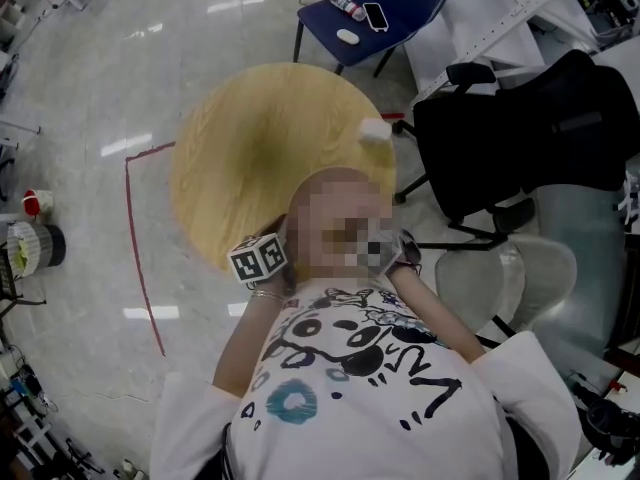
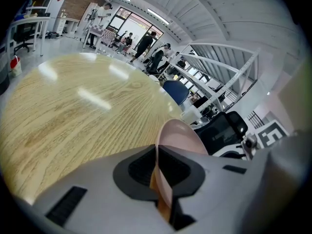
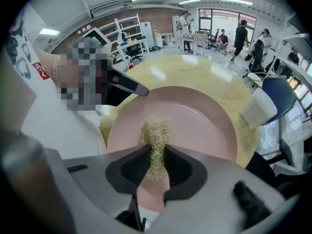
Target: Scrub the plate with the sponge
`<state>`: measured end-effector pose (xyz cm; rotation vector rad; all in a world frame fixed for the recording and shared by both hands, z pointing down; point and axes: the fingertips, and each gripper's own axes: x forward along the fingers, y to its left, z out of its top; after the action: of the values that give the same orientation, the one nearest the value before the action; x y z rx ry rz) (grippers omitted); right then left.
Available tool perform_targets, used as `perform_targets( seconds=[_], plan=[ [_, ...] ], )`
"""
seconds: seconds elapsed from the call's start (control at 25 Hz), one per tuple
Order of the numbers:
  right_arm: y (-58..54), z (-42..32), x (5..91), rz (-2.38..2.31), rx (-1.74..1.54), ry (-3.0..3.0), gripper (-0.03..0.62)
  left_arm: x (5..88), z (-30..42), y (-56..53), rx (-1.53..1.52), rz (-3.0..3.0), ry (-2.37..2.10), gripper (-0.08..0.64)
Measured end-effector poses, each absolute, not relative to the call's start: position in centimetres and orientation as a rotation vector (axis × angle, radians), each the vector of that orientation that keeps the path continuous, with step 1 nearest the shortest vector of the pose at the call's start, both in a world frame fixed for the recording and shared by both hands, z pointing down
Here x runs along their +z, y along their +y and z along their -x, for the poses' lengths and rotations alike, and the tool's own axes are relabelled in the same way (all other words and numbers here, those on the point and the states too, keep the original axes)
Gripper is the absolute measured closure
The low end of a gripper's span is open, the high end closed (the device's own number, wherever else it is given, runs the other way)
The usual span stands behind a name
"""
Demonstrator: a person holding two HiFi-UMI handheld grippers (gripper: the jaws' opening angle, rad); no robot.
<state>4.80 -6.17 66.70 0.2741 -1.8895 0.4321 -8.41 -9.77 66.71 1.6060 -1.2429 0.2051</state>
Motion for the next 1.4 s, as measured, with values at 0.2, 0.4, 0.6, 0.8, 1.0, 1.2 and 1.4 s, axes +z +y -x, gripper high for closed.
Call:
perform_targets(
  seconds=[0.2,0.4,0.6,0.8,1.0,1.2,1.4],
  plan=[
    [-6.5,-3.7,66.8,-0.244,0.395,-1.904,0.495,66.8,8.4,-9.7,0.222,-1.616,-1.226,0.532],
    [-7.0,-2.3,66.7,-0.233,0.376,-1.916,0.496,66.6,8.6,-9.7,0.228,-1.622,-1.216,0.532],
    [-8.0,-1.4,66.8,-0.282,0.341,-1.945,0.495,66.6,8.5,-9.9,0.263,-1.641,-1.202,0.532],
    [-9.4,-0.7,66.9,-0.362,0.347,-1.982,0.495,66.7,8.3,-9.9,0.275,-1.653,-1.188,0.532],
    [-11.0,-0.5,66.7,-0.419,0.39,-2.005,0.495,66.6,8.5,-9.7,0.243,-1.637,-1.163,0.532],
    [-12.3,-0.9,66.8,-0.458,0.417,-2.01,0.495,66.7,8.1,-9.3,0.22,-1.619,-1.158,0.531],
    [-12.9,-1.3,66.6,-0.505,0.439,-2.012,0.495,66.6,8.2,-9.2,0.222,-1.623,-1.151,0.531]
  ],
)
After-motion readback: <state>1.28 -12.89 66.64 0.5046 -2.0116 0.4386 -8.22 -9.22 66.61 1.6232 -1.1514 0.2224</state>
